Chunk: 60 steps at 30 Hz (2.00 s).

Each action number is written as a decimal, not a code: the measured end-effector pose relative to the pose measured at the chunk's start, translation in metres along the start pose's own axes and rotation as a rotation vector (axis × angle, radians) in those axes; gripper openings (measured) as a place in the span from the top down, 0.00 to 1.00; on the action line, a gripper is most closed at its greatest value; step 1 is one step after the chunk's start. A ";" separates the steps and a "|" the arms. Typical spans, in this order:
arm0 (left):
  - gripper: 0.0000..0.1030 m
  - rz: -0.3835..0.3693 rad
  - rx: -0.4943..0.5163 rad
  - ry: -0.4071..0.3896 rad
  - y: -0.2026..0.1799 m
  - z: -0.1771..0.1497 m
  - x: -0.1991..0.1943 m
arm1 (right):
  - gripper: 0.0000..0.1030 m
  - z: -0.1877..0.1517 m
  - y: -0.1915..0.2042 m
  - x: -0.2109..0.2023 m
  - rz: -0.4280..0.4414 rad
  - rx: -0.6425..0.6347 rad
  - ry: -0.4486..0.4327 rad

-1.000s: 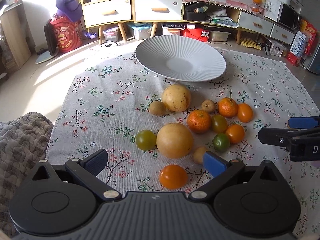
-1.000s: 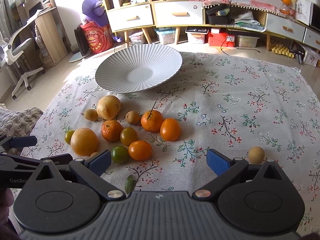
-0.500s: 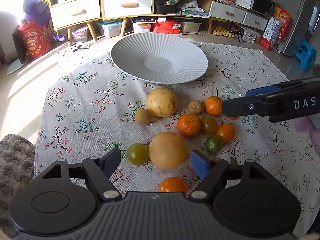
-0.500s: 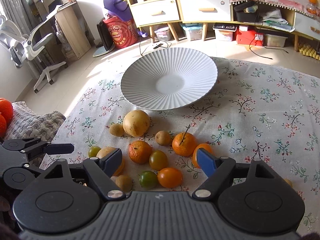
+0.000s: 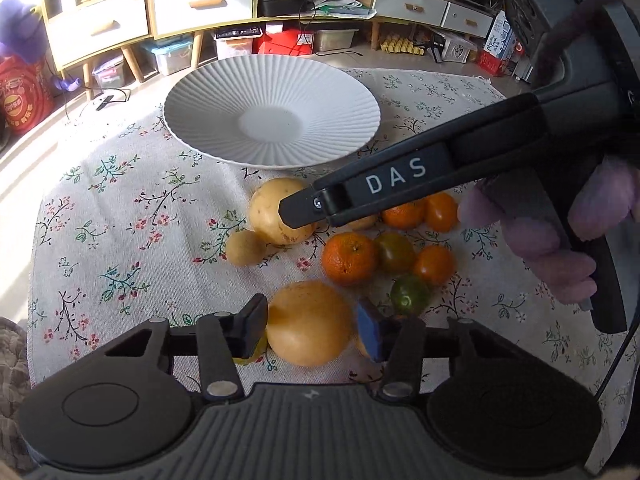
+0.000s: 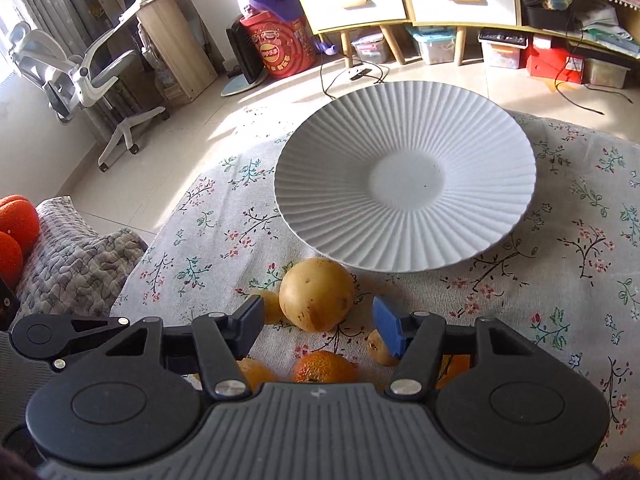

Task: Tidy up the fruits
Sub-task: 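Grasp the large yellow fruit with the right tool while the left tool grasps another, then carry both yellow fruits into the white bowl with both tools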

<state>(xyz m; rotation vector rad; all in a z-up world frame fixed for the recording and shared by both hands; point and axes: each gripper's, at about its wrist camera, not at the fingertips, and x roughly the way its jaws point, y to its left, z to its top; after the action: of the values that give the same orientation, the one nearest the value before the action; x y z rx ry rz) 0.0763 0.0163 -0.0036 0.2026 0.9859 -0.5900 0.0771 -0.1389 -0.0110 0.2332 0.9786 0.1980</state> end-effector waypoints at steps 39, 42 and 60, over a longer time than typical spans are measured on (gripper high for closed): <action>0.63 -0.022 0.114 -0.003 0.001 -0.007 0.000 | 0.55 -0.004 0.010 -0.017 -0.054 0.008 -0.035; 0.63 0.002 0.119 0.009 -0.001 -0.007 0.005 | 0.55 -0.004 0.007 -0.021 -0.062 0.019 -0.045; 0.63 0.066 -0.004 -0.041 -0.008 0.013 0.000 | 0.55 0.004 0.002 -0.037 -0.070 0.047 -0.121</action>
<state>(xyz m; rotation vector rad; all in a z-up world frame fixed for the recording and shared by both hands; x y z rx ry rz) 0.0812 0.0047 0.0043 0.2179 0.9372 -0.5297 0.0601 -0.1468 0.0208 0.2502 0.8701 0.0955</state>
